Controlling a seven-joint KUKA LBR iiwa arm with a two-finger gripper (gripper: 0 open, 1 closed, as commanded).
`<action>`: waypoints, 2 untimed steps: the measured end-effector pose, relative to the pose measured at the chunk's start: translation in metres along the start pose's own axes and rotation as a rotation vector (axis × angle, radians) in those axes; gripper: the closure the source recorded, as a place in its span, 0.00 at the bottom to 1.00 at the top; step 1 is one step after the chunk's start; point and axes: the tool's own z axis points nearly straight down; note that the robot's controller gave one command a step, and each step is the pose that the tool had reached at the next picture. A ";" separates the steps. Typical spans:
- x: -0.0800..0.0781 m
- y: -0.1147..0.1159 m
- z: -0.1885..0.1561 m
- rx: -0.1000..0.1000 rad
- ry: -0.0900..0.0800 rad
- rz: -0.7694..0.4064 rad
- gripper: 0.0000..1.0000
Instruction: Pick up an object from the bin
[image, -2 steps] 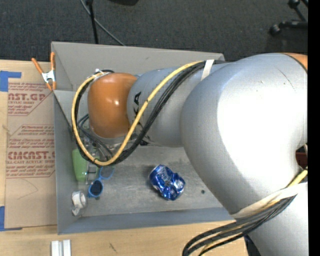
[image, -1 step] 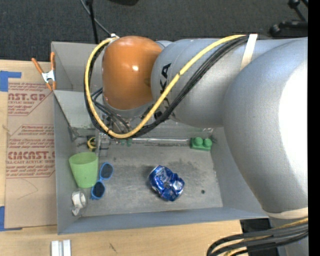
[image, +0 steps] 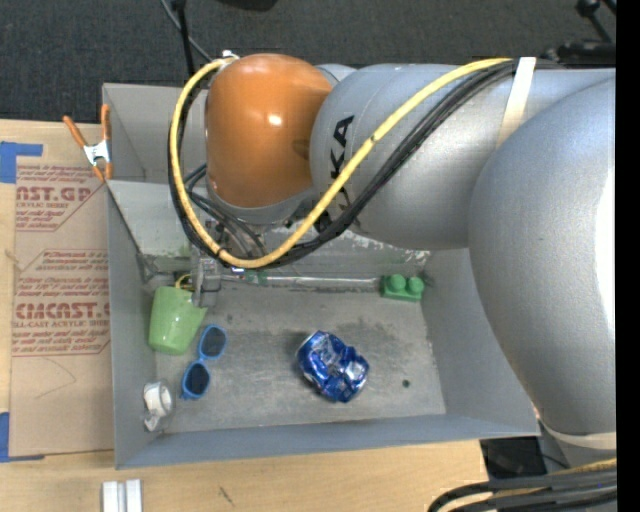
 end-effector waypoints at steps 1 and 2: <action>-0.005 0.003 0.069 0.002 0.010 -0.005 1.00; 0.034 0.001 -0.019 -0.002 -0.002 -0.012 1.00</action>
Offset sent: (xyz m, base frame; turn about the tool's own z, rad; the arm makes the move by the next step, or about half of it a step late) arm 0.0066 0.0029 -0.0647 -0.0043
